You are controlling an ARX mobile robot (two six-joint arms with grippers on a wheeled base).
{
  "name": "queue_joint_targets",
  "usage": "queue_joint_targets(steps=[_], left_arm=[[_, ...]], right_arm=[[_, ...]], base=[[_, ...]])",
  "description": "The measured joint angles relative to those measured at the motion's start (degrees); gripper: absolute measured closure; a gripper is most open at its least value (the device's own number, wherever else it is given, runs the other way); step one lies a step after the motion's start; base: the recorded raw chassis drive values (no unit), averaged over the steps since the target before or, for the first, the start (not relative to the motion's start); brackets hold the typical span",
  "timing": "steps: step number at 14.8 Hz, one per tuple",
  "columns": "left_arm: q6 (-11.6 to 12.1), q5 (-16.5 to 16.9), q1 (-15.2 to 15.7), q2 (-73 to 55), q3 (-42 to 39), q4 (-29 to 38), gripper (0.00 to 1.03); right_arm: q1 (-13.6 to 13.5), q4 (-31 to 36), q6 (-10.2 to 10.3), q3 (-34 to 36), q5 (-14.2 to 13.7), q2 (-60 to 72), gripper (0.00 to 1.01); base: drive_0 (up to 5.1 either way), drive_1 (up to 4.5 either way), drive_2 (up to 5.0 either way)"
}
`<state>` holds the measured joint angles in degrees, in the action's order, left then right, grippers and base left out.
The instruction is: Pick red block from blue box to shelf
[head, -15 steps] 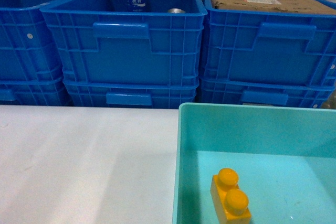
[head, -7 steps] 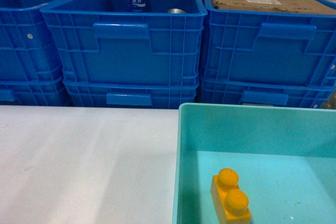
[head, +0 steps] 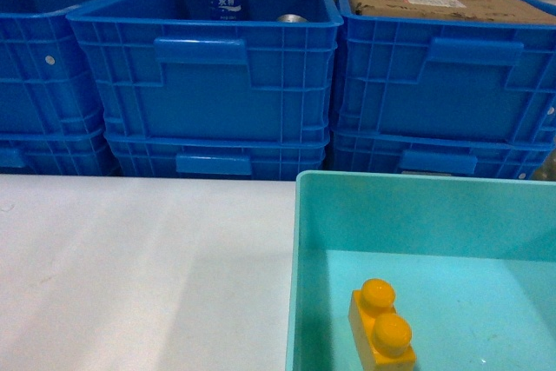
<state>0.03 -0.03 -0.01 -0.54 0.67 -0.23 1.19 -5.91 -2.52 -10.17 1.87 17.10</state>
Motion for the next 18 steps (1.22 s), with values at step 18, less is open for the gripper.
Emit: queue_joint_targets(steps=[18], left_arm=[[0.0, -0.2, 0.0, 0.0, 0.0, 0.0, 0.05]], right_arm=[[0.0, 0.0, 0.1, 0.0, 0.2, 0.0, 0.72]], base=[[1.4, -1.97, -1.7]])
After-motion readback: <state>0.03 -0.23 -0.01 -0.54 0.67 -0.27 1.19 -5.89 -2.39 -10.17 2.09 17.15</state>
